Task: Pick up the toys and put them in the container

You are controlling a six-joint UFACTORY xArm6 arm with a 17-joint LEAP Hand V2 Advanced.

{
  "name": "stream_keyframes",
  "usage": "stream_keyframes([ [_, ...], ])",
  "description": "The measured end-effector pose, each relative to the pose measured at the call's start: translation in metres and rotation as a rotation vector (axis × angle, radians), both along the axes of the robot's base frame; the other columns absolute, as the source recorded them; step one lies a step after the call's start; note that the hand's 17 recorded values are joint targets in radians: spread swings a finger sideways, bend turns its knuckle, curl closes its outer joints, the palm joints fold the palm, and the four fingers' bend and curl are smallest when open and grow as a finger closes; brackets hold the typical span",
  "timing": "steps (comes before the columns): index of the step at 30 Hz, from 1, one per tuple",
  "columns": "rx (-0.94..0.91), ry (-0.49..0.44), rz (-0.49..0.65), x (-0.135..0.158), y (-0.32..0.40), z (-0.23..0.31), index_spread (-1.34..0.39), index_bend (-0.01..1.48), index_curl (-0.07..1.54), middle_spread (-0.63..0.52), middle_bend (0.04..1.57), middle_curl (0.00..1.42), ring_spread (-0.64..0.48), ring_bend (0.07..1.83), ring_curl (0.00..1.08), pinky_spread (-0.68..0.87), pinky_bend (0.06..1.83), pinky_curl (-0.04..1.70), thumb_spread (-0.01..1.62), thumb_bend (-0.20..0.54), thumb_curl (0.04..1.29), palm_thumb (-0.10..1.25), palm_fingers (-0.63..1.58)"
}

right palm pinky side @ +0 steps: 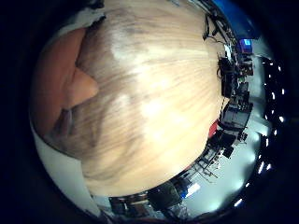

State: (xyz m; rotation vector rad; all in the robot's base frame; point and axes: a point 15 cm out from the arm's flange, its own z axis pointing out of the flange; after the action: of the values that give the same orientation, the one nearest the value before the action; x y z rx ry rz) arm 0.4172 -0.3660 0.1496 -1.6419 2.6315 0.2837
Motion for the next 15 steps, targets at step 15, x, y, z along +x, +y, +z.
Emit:
stream_keyframes([
  [15,-0.05,-0.058,-0.033,-0.014,-0.018,0.057,-0.53,0.38,0.32,-0.42,0.79,0.67,-0.34,1.18,0.53,-0.55,1.01,0.5,1.13,0.121,0.37,1.0,1.14],
])
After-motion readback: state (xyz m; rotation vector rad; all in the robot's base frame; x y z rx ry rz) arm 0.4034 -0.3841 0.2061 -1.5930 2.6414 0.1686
